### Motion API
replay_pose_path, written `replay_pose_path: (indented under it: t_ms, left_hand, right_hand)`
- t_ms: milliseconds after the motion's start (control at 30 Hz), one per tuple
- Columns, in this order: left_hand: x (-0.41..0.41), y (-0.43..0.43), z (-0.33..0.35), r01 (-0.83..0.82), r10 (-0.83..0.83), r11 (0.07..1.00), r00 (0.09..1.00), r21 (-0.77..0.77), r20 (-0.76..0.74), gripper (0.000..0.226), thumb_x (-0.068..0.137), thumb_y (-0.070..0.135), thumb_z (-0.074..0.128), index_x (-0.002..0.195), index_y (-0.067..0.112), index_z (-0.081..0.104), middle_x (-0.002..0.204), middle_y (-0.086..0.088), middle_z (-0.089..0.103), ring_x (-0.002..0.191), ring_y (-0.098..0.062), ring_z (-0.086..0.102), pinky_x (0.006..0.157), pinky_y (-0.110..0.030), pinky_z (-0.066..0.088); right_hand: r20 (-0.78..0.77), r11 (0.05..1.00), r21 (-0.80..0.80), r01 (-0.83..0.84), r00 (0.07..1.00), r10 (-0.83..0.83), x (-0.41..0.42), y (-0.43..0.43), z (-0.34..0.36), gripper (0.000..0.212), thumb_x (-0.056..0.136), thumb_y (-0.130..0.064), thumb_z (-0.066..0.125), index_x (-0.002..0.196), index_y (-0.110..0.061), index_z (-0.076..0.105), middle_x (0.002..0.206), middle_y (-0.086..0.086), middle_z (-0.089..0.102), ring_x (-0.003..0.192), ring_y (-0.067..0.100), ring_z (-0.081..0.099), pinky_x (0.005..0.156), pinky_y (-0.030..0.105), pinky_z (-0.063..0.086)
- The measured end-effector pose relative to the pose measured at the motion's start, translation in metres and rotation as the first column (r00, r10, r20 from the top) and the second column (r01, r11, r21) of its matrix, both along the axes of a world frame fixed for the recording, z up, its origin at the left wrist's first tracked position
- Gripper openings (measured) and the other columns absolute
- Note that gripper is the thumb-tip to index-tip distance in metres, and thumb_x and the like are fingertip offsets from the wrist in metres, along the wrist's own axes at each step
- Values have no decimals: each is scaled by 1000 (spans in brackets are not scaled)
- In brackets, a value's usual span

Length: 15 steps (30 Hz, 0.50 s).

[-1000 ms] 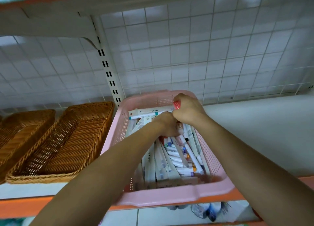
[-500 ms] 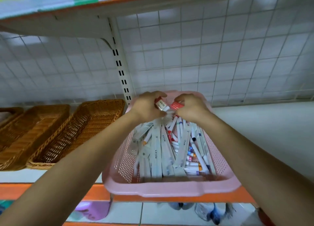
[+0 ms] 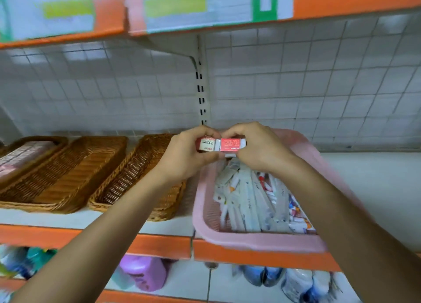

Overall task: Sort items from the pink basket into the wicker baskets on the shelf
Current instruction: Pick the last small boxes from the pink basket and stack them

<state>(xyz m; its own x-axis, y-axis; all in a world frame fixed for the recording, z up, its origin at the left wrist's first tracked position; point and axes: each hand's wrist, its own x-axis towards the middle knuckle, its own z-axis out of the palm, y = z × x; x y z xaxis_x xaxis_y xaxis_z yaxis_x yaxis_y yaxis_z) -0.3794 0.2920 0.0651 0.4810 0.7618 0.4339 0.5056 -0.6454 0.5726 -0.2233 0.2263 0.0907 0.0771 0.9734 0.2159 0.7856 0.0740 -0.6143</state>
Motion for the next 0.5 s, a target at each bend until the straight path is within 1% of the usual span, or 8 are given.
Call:
replay_pose_path:
  t_ms: [33,100,167,300,400,500]
  left_hand:
    - [-13,-2,0,-5,5,1000,1000,2,15,31,69,26,83,91,34,63,83,15,66,70,2,55,64,-15,41]
    - [-44,-7,0,-25,25,1000,999,-13,28,33,70,22,82,89,39,61,81,18,64,69,3,55,66,-17,42]
    - [-76,-10,-1,-52,53,998,998,-40,29,32,72,21,80,90,39,61,80,18,64,69,3,55,65,-18,42]
    - [-148,-16,-4,-78,80,995,996,-69,26,27,77,18,76,96,33,64,80,17,63,67,2,54,63,-15,41]
    - [-200,-18,-10,-129,132,989,990,-78,38,29,75,15,77,94,33,64,81,13,65,69,-4,56,67,-23,46]
    - [-246,-20,-18,-156,165,980,984,-125,65,30,74,12,78,93,31,65,78,12,64,66,-7,58,66,-32,52]
  right_hand:
    - [-10,1000,9,-3,1000,3,-12,1,-1,38,79,-4,60,105,-30,68,106,-5,68,97,16,61,80,28,49]
    - [-40,1000,12,-24,999,25,-42,3,-2,39,77,-2,59,103,-30,68,102,-5,68,94,15,61,75,25,46]
    - [-39,998,17,-57,998,57,-73,3,-3,37,78,-4,61,104,-29,67,100,-5,66,93,15,60,72,24,42]
    - [-72,993,43,-110,991,113,-140,5,-9,29,82,-14,65,105,-31,67,103,-8,67,97,12,59,79,25,45]
    - [-103,987,31,-159,982,161,-189,9,-18,27,84,-16,64,105,-31,66,103,-7,67,95,14,59,78,28,46]
    - [-126,984,23,-174,976,176,-234,16,-27,30,85,-15,63,111,-29,64,106,-6,65,93,12,59,70,23,43]
